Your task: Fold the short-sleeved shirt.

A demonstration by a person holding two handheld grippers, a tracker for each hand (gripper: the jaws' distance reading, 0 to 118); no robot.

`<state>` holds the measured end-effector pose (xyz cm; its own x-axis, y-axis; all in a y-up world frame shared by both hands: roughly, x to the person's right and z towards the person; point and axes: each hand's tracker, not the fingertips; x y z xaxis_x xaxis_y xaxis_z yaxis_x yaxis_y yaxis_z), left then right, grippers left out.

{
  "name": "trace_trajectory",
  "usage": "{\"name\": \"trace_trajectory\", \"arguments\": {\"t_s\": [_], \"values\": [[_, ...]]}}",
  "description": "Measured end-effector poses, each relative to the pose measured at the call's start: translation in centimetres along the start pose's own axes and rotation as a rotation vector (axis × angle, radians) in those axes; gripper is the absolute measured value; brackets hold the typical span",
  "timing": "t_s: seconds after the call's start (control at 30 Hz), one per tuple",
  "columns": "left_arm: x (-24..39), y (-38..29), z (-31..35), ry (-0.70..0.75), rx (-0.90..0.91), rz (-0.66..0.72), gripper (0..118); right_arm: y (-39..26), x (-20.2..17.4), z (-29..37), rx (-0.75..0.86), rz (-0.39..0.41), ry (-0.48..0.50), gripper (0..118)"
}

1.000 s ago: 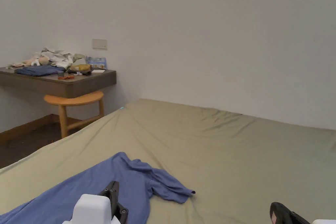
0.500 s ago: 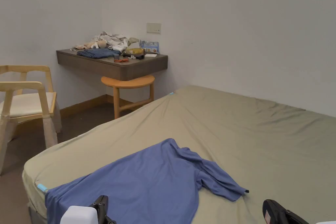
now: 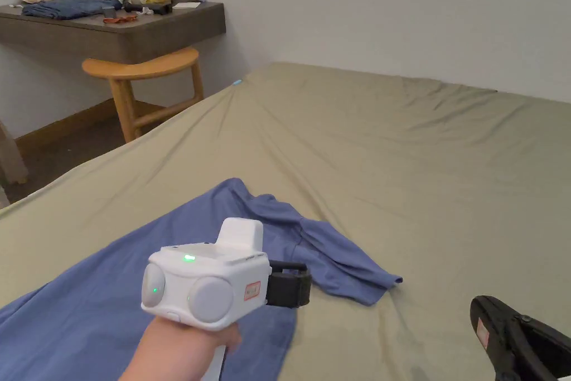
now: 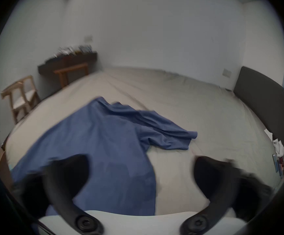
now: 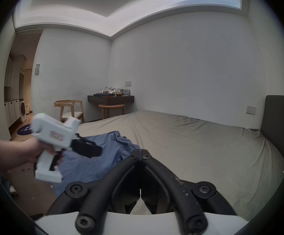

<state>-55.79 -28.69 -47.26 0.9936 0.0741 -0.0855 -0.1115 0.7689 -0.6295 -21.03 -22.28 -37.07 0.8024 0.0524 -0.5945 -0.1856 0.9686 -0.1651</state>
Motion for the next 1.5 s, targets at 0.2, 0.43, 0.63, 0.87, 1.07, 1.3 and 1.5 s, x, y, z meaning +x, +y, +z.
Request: {"name": "trace_trajectory", "arguments": {"t_s": [0.2,0.43,0.63,0.87,1.07,1.3,1.5], "values": [[-0.7,3.5,-11.1,0.1,-0.16,-0.077,112,-3.3,2.1,-1.3,-0.092,0.02,-0.004,1],[-1.8,2.8,-14.9,0.14,-0.242,-0.014,46,-6.0,4.6,-0.9,-0.18,-0.005,-0.034,1],[0.8,2.6,-12.1,0.192,-0.164,-0.182,0,-5.9,6.4,1.4,-0.16,-0.043,-0.069,1],[8.2,7.4,-2.5,0.102,0.026,-0.294,0,-4.5,8.6,7.9,-0.096,-0.099,-0.137,1],[23.8,9.0,8.6,-0.216,0.211,-0.521,0,-3.8,10.7,16.4,-0.037,-0.165,-0.228,1],[46.2,4.8,14.8,-0.658,0.228,-0.644,0,-4.0,13.8,29.1,0.021,-0.192,-0.442,1],[58.9,-5.1,8.2,-0.717,-0.086,-0.68,0,-6.0,15.7,38.5,-0.025,-0.208,-0.643,1]]}}
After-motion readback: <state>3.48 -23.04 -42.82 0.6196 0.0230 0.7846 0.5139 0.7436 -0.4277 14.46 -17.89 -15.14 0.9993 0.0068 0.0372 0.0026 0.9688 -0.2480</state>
